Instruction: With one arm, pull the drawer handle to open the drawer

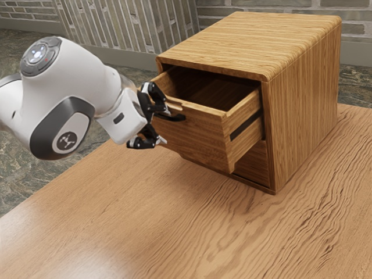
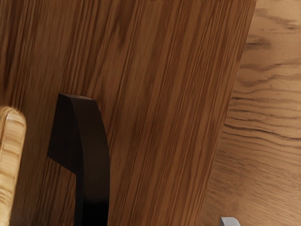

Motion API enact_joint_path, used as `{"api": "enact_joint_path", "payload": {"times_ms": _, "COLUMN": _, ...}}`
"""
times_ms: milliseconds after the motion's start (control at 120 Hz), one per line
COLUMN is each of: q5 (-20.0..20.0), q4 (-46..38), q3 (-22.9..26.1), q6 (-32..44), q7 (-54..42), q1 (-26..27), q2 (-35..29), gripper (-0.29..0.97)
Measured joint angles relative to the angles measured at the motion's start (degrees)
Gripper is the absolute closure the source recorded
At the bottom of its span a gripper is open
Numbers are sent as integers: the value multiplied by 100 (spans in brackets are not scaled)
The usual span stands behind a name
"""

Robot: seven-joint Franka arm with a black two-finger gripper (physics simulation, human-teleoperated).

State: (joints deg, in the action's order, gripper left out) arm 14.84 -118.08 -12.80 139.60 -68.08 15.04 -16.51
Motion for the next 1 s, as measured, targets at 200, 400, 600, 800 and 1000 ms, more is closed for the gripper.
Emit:
{"api": "enact_joint_path", "payload": {"times_ms": 200, "q5": 113, "q4": -362, "q3": 1, "q6": 2, "q7": 58, "q1": -3, "q2": -354, "gripper": 40}}
{"api": "enact_joint_path", "payload": {"times_ms": 400, "q5": 298, "q4": -543, "q3": 1, "q6": -20, "q7": 141, "q1": -1, "q2": -586, "gripper": 41}}
{"api": "enact_joint_path", "payload": {"times_ms": 600, "q5": 329, "q4": -771, "q3": 1, "q6": -38, "q7": 209, "q1": -17, "q2": -820, "gripper": 43}}
{"api": "enact_joint_path", "payload": {"times_ms": 800, "q5": 286, "q4": -916, "q3": 9, "q6": -34, "q7": 285, "q1": -33, "q2": -953, "gripper": 41}}
{"api": "enact_joint_path", "payload": {"times_ms": 1000, "q5": 236, "q4": -1032, "q3": 30, "q6": -17, "q7": 379, "q1": -58, "q2": -1074, "gripper": 36}}
